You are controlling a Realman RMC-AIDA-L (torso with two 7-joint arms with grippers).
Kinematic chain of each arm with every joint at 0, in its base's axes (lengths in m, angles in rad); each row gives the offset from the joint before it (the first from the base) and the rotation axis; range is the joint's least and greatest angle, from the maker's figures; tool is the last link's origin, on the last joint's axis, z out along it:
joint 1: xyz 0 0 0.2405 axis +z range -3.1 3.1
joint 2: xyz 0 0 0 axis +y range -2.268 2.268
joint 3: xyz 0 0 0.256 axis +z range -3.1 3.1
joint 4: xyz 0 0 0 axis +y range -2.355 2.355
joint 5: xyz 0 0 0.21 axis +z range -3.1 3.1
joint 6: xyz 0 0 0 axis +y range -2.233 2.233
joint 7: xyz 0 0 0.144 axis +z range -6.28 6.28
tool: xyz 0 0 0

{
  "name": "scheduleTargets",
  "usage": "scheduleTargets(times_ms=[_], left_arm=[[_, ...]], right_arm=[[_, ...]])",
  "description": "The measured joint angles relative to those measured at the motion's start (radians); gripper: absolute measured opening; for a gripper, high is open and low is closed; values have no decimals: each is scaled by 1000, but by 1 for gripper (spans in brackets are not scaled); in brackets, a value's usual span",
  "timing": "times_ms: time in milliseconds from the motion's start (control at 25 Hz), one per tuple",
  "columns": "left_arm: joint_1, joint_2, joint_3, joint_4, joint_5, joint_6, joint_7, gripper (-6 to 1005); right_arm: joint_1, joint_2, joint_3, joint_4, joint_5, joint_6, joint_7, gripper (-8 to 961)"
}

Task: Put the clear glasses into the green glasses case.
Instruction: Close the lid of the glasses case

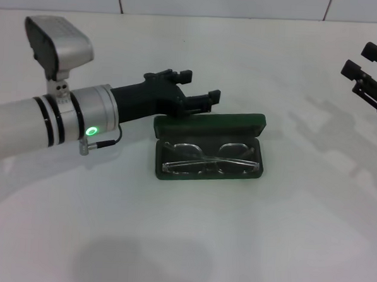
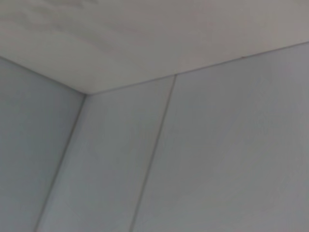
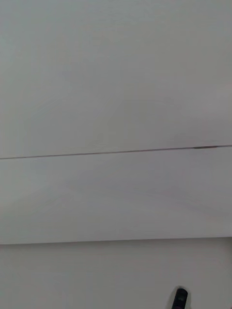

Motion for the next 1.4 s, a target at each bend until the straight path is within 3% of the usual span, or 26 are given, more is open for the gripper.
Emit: scheduleTargets(times_ms=[160,600,920,1400], left_arm=[[-21,-7,1,9,67,-37,-48,861],[-63,-10,6,11,161,-65,-131,861],[-27,-12,7,11,174,31,-85,861],[41,-19,6,0,178,39,25,860]], right_arm=[[2,0,-1,1,0,0,-7,566],[7,-1,0,26,-6,4,-25,588],[4,-4,0,27,-10,14,-34,605],[20,-2,-5,27,-11,46,-35,630]])
